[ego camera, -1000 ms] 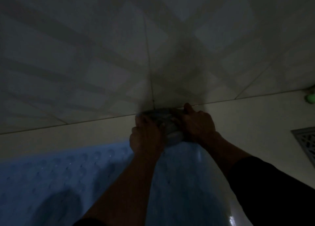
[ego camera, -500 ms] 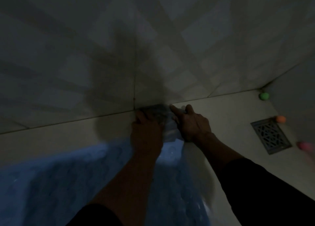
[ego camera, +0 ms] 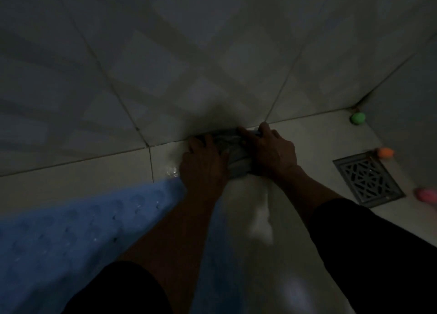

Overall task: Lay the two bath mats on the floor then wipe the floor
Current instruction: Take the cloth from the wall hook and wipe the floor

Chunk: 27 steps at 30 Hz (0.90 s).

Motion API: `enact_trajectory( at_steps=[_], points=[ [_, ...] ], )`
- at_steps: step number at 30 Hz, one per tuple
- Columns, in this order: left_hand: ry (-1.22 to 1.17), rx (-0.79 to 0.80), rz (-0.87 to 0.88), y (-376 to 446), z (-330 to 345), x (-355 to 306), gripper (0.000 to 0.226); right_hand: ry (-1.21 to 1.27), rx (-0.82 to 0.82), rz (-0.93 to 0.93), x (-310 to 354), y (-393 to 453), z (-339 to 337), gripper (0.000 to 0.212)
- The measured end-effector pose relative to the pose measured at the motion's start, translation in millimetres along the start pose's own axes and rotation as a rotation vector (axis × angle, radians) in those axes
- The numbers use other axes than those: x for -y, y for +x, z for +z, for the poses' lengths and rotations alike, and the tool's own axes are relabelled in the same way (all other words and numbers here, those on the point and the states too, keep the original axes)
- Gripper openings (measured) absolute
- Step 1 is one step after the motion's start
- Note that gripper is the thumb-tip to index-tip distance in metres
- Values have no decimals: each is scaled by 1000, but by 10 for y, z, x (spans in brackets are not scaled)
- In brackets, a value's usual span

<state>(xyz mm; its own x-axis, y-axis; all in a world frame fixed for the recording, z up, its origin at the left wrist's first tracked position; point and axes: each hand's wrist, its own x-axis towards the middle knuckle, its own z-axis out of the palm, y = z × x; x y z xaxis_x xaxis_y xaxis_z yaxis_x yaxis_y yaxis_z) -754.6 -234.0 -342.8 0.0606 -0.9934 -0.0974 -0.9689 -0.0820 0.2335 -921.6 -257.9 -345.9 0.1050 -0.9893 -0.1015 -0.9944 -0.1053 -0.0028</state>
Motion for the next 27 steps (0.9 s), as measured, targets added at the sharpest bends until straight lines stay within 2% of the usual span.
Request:
enact_trajectory(
  at_steps=[5,9,14,18,22,27],
  points=[
    [13,-25,-51,5,93,-255,61,55,-115,-41,-260,43,89,49],
    [77,-16,-58,-127,178,-491,63,99,-74,-21,-452,-74,124,58],
    [134,-10,-49,-368,244,-520,65,82,0,-39,-480,-364,100,82],
    [119,23,-86,-598,274,-581,67,112,-53,-25,-484,-638,159,60],
    [174,9,-86,-907,341,-624,68,112,2,-21,-472,-934,180,61],
    [165,21,-86,-1306,358,-676,68,146,-4,-4,-448,-1373,197,60]
  ],
)
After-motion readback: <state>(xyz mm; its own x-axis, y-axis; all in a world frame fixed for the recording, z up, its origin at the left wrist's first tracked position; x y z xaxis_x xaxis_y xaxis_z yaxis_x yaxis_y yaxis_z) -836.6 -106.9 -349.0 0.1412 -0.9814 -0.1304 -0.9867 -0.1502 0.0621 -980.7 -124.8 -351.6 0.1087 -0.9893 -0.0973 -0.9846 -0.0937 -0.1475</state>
